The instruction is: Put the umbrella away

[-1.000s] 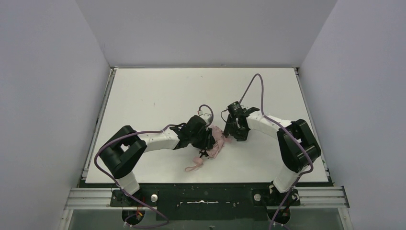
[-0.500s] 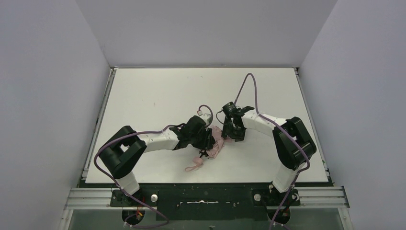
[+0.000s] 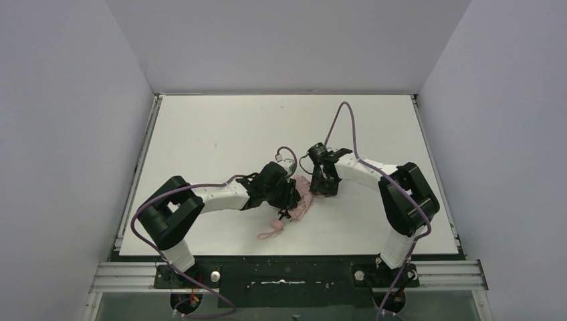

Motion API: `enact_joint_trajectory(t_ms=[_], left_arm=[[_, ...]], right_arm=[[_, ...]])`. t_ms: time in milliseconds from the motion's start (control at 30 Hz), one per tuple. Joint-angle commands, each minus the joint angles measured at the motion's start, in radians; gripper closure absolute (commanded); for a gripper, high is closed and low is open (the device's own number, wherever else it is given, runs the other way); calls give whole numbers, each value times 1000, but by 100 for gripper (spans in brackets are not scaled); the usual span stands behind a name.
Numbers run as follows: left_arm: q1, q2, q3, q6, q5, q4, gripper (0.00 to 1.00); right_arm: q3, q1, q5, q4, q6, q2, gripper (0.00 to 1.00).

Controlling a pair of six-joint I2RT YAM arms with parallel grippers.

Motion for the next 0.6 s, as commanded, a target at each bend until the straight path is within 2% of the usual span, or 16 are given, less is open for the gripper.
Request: enact_joint_trajectory(t_ms=[0, 200, 467, 567], left_arm=[[11, 48, -69, 37, -70, -192, 100], [13, 44, -79, 38, -74, -190, 100], [15, 45, -82, 43, -81, -193, 100], [15, 47, -82, 44, -84, -195, 100]], right_arm=[[-110, 11, -36, 14, 10, 122, 63], [-170, 6, -48, 72, 29, 145, 73], [-251, -21, -91, 170, 37, 124, 98], [-277, -21, -105, 235, 26, 67, 100]])
